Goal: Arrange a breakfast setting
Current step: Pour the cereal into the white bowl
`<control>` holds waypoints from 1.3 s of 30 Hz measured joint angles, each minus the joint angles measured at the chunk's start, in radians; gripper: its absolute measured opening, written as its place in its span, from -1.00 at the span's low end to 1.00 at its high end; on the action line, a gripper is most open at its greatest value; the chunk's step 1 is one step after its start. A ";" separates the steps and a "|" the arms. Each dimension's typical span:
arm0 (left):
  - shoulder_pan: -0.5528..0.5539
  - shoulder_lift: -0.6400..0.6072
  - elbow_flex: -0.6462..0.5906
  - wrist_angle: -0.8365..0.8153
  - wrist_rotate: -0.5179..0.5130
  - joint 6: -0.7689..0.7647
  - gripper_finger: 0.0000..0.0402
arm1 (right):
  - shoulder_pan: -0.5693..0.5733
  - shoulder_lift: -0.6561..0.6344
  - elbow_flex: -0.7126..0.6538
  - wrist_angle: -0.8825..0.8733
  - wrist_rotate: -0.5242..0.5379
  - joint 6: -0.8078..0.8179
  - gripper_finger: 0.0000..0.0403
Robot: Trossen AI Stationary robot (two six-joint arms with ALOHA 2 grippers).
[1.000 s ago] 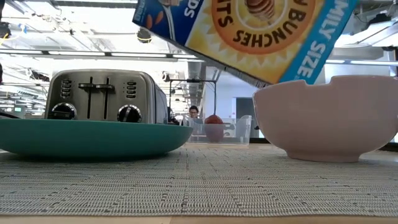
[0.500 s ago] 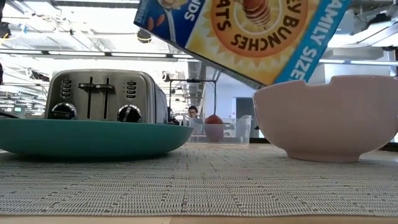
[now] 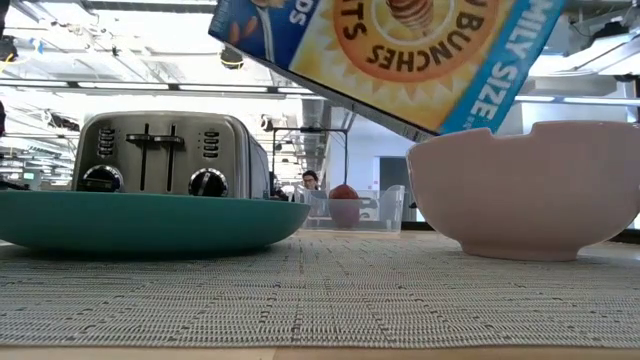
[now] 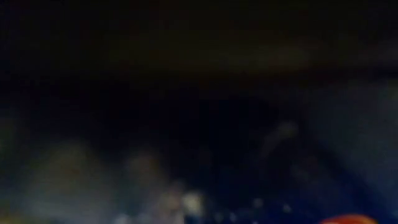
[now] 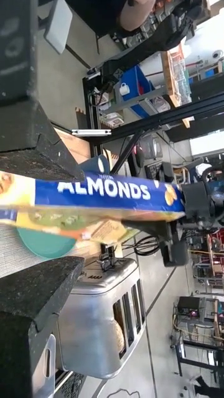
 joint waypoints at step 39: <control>0.002 0.017 -0.005 0.049 -0.045 -0.080 -0.38 | 0.000 0.000 0.000 -0.013 0.000 0.001 0.15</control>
